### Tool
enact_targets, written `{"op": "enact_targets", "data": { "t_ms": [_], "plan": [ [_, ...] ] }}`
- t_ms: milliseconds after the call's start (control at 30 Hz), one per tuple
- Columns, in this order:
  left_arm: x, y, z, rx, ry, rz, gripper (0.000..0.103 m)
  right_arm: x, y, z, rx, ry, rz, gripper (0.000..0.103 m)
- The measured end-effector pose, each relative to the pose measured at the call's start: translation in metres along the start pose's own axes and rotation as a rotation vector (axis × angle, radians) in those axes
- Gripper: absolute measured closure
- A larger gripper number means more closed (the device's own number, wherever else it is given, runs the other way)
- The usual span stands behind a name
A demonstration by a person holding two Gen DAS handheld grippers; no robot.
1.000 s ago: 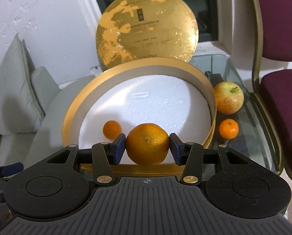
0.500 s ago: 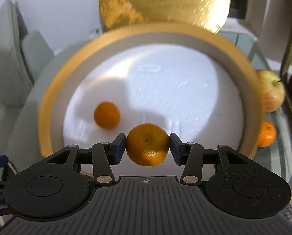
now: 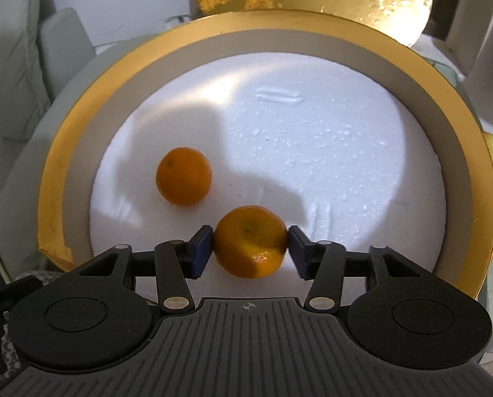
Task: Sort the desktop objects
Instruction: 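Lift the orange into the gold box and open the right gripper, then move the open right gripper back to the last orange by the apple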
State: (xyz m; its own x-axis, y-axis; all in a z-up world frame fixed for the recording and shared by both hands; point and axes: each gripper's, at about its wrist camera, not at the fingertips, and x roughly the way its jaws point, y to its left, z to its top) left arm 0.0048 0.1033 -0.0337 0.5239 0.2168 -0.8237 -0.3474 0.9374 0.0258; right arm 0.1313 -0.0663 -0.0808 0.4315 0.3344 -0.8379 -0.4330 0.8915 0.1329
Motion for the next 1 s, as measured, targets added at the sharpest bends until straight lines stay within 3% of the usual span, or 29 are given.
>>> {"op": "enact_targets", "data": {
  "t_ms": [267,600,800,1000],
  "plan": [
    [-0.017,-0.007,-0.001,0.021,-0.032,0.004,0.001,-0.045,-0.014,-0.007,0.062,-0.065,0.026,0.041],
    [-0.041,-0.044,-0.006,0.108,-0.079,-0.038,0.001,-0.136,-0.087,-0.058,0.303,-0.233,-0.032,0.037],
    [-0.053,-0.084,-0.011,0.213,-0.103,-0.075,0.001,-0.149,-0.124,-0.090,0.418,-0.235,-0.054,0.037],
    [-0.060,-0.120,-0.017,0.315,-0.120,-0.089,0.001,-0.147,-0.137,-0.102,0.451,-0.232,-0.043,0.037]
  ]
}}
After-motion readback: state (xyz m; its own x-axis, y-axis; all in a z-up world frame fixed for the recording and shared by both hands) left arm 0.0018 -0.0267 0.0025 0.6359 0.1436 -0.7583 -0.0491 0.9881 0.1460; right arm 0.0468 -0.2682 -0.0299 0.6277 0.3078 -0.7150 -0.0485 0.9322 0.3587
